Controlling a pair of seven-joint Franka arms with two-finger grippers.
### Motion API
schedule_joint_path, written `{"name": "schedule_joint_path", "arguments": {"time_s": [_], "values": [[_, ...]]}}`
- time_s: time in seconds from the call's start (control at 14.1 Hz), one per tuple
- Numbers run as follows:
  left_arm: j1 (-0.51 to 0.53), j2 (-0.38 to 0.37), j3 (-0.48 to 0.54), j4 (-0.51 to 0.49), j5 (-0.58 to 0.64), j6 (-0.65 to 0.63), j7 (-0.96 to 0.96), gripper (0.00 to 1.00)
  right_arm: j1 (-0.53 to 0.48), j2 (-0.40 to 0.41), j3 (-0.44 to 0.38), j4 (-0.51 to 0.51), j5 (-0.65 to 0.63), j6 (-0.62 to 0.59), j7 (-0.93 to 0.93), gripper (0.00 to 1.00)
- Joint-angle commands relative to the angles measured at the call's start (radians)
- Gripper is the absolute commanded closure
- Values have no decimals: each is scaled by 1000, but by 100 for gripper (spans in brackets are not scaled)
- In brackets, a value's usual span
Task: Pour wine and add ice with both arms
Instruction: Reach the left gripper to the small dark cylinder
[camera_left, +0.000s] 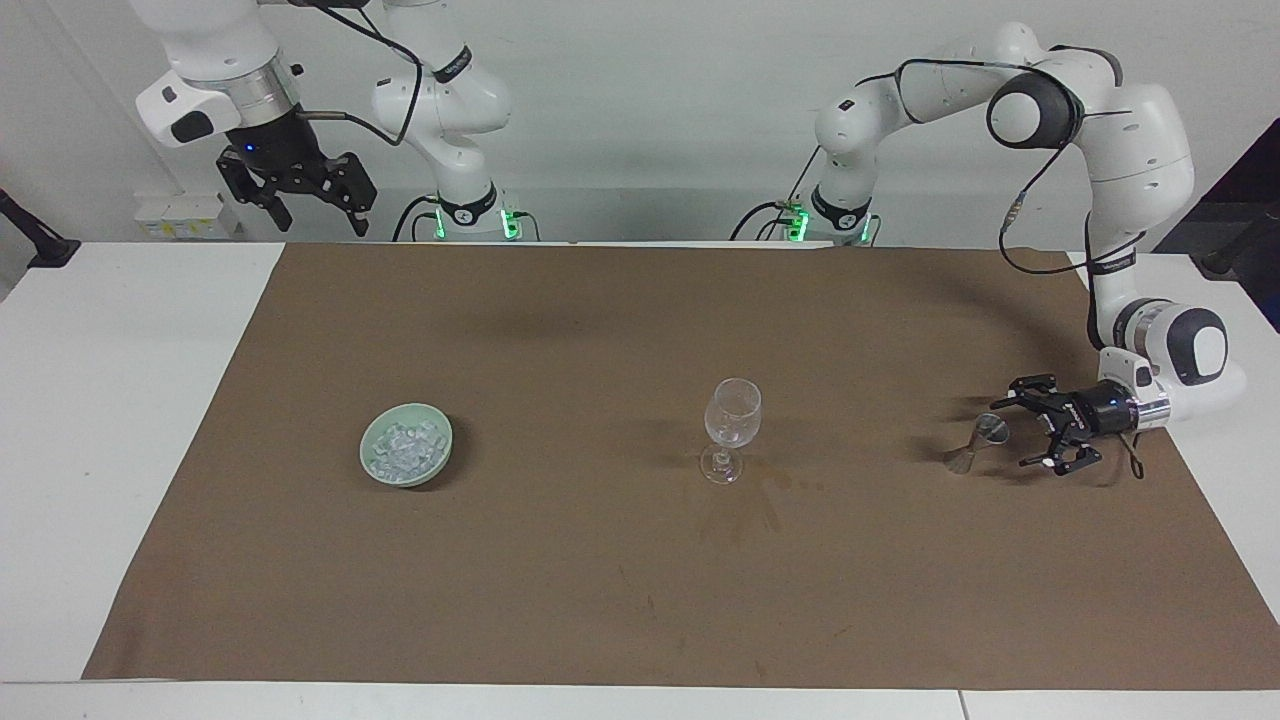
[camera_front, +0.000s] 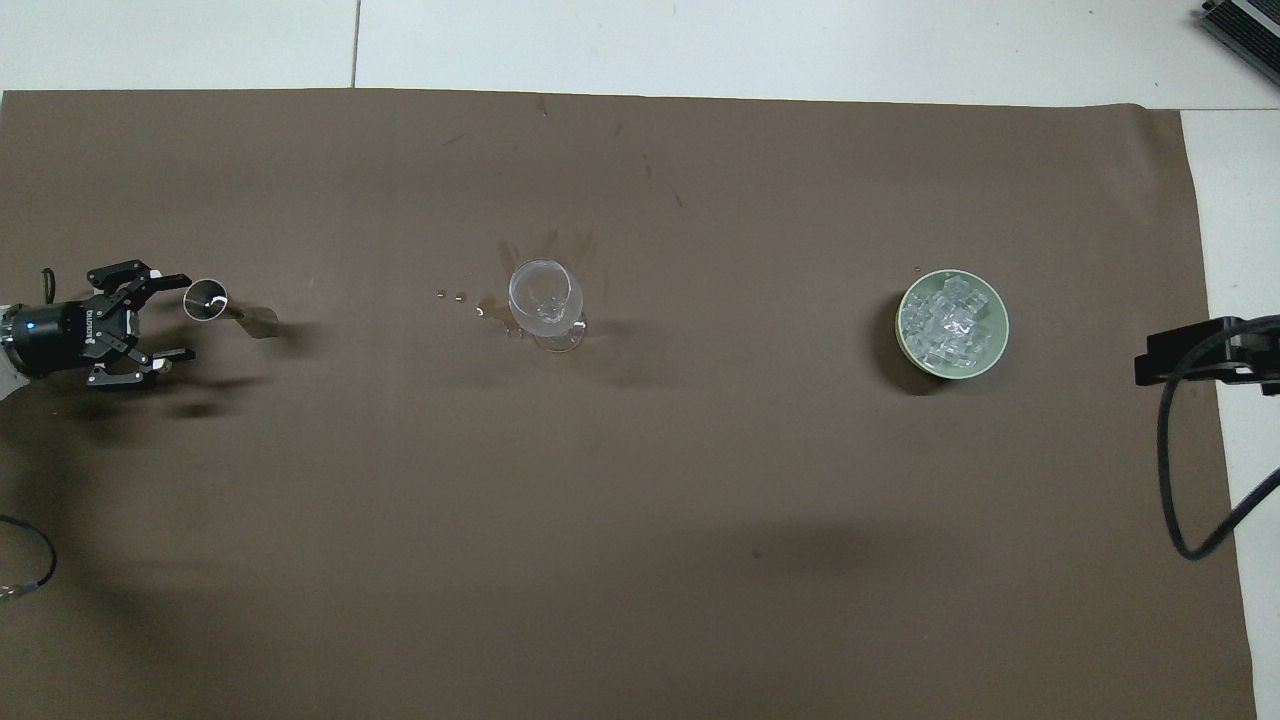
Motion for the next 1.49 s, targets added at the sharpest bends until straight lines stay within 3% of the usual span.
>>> {"name": "schedule_joint_path", "arguments": {"time_s": [0.0, 0.14, 0.57, 0.85, 1.21, 1.42], "values": [[-2, 14, -11, -22, -31, -14, 29, 1, -9, -15, -2, -13, 26, 0, -19, 0], [-5, 19, -13, -27, -45, -10, 38, 10, -9, -15, -2, -13, 26, 0, -21, 0], [-17, 22, -13, -43, -65, 1, 39, 7, -9, -15, -2, -13, 26, 0, -19, 0], [-27, 23, -14, -60, -82, 2, 42, 15, -9, -15, -2, -13, 26, 0, -21, 0], [-45, 33, -14, -66, -94, 4, 47, 16, -9, -15, -2, -13, 26, 0, -19, 0], [-45, 33, -14, -66, -94, 4, 64, 25, -9, -15, -2, -13, 26, 0, -19, 0]]}}
